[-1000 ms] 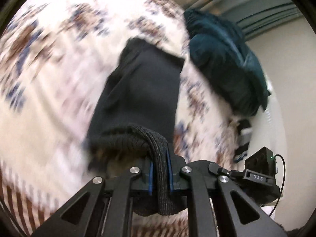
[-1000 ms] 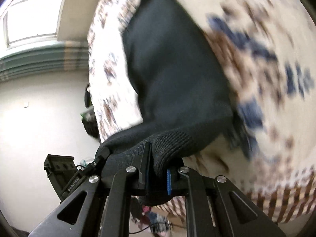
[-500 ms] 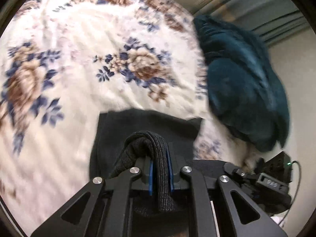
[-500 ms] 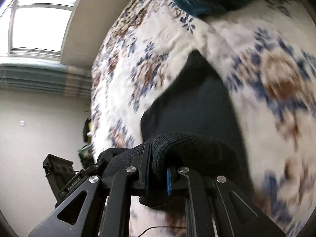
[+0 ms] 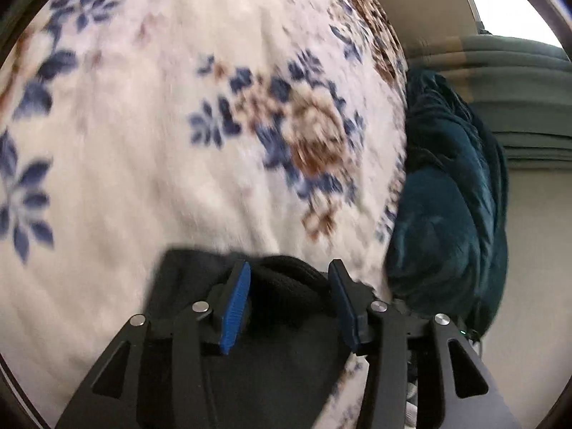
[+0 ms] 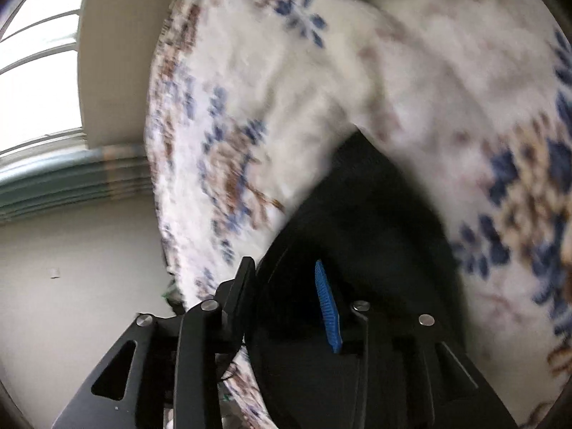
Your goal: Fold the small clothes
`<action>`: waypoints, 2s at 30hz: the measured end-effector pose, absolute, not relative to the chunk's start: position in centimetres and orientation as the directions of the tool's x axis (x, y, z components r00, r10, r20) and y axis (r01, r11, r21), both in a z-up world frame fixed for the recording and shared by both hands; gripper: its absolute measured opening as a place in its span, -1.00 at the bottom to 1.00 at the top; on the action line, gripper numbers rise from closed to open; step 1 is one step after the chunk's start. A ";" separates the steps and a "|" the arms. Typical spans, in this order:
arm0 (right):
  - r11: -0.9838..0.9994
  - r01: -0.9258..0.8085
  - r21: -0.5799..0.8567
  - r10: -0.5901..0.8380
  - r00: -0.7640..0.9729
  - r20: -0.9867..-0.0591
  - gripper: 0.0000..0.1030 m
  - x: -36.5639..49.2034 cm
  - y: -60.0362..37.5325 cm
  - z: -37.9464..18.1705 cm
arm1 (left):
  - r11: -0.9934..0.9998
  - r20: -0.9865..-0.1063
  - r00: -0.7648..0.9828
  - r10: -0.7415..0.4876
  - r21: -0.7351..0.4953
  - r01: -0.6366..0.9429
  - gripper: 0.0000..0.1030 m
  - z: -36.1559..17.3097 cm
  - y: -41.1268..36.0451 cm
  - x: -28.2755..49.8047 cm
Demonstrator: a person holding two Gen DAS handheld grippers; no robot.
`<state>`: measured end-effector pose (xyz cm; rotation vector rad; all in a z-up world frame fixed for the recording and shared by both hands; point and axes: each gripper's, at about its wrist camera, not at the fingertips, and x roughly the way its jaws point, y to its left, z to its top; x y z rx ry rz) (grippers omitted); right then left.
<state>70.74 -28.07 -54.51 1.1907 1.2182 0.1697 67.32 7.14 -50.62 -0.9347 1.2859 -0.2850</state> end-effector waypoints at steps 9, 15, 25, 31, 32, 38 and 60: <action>0.649 0.323 0.689 0.569 0.395 -0.721 0.38 67.6 -29.7 -49.9 | 0.744 -0.743 0.354 -0.568 -0.648 -0.166 0.23 -45.7 8.4 63.0; 0.790 0.268 0.552 0.489 0.267 -0.830 0.89 61.1 -29.7 -51.6 | 0.791 -0.794 0.319 -0.517 -0.586 -0.177 0.66 -44.4 9.2 52.0; 0.716 0.280 0.640 0.616 0.179 -0.767 0.89 62.5 -30.1 -57.8 | 0.562 -0.711 0.351 -0.609 -0.699 -0.442 0.66 -53.0 6.3 42.1; 0.584 0.297 0.755 0.742 0.182 -0.645 0.89 66.3 -30.0 -61.2 | 0.534 -0.693 0.486 -0.532 -0.721 -0.443 0.41 -53.8 4.9 44.6; 0.569 0.306 0.763 0.751 0.185 -0.634 0.89 66.7 -29.9 -61.7 | 0.529 -0.693 0.510 -0.510 -0.720 -0.450 0.12 -53.5 5.2 44.8; 0.584 0.308 0.751 0.727 0.213 -0.653 -0.46 66.1 -28.4 -63.4 | 0.594 -0.716 0.495 -0.492 -0.692 -0.410 -0.25 -52.4 5.7 46.1; 0.552 0.575 0.604 0.540 0.306 -0.784 0.04 39.9 -30.2 -56.1 | 0.885 -0.868 0.179 -0.464 -0.443 0.146 0.18 -47.3 4.1 55.6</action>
